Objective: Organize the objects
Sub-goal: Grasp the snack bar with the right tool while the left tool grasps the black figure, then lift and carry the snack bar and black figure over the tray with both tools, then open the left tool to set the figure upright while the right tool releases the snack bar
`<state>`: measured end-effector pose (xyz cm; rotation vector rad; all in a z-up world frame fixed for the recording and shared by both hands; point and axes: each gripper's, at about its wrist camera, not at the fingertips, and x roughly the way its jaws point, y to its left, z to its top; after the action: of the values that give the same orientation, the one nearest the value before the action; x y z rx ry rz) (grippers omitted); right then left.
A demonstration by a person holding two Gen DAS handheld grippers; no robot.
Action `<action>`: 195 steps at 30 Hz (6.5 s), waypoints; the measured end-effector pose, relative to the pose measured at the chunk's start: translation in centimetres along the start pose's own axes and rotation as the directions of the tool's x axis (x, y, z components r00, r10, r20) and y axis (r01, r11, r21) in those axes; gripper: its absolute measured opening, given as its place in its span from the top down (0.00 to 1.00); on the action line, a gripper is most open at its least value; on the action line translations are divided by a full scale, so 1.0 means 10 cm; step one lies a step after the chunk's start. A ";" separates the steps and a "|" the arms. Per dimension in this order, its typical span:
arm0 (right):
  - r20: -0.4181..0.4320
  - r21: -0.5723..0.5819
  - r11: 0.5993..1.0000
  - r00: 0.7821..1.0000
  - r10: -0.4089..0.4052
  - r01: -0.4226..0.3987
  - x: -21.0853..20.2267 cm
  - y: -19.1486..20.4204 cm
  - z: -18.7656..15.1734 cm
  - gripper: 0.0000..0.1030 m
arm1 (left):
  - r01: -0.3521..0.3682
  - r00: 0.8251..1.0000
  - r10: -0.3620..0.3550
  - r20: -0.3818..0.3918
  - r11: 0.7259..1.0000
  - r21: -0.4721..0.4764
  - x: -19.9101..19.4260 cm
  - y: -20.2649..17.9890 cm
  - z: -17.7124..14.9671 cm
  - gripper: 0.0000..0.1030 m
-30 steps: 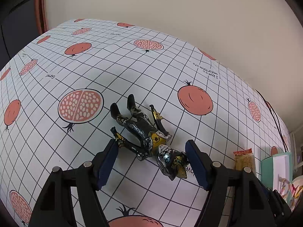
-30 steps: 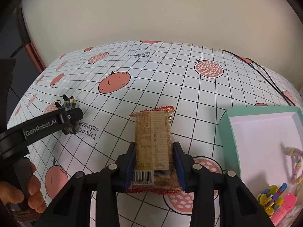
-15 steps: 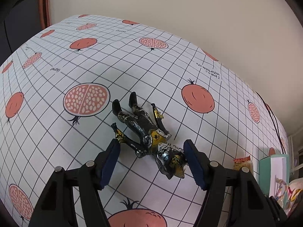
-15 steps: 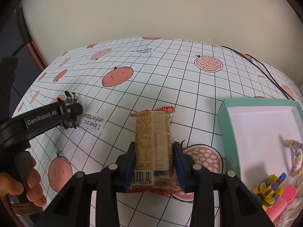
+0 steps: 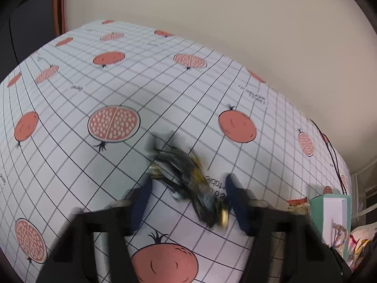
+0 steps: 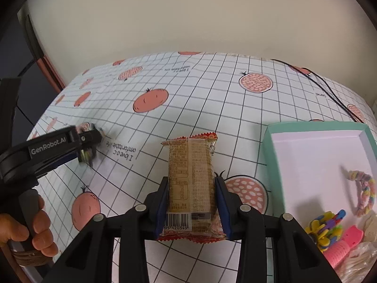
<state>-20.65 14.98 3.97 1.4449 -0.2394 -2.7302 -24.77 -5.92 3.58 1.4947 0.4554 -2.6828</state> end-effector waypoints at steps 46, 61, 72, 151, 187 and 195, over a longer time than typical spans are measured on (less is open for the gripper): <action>-0.007 0.021 1.000 1.000 0.006 -0.006 -0.10 -0.19 0.05 0.62 | -0.029 0.996 0.038 -0.077 0.993 0.112 0.18 -0.10 -0.12 0.47; 0.001 0.022 1.000 1.000 0.011 -0.011 -0.15 -0.20 0.08 0.62 | -0.049 0.998 0.054 -0.030 0.986 0.162 0.09 -0.15 -0.12 0.57; 0.074 0.039 0.998 0.996 0.044 -0.046 -0.49 -0.24 0.20 0.62 | 0.009 0.998 -0.017 0.056 0.990 0.143 -0.26 -0.32 -0.01 0.57; -0.009 0.369 0.902 0.971 -0.239 0.225 -0.82 -2.11 -0.25 0.61 | 0.373 0.928 -0.347 -0.139 0.866 0.333 -0.26 -2.30 -0.73 0.73; -0.043 0.333 0.909 0.967 -0.251 0.251 -0.70 -1.97 -0.23 0.46 | 0.388 0.921 -0.360 -0.149 0.880 0.274 -0.10 -2.28 -0.71 0.42; -0.038 0.337 0.908 0.968 -0.250 0.247 -0.77 -1.94 -0.23 0.45 | 0.396 0.918 -0.369 -0.147 0.878 0.269 -0.21 -2.27 -0.71 0.41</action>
<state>-13.71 34.67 5.98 1.6498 -0.5945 -3.0132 -21.69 17.50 7.17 1.7760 0.4066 -3.1131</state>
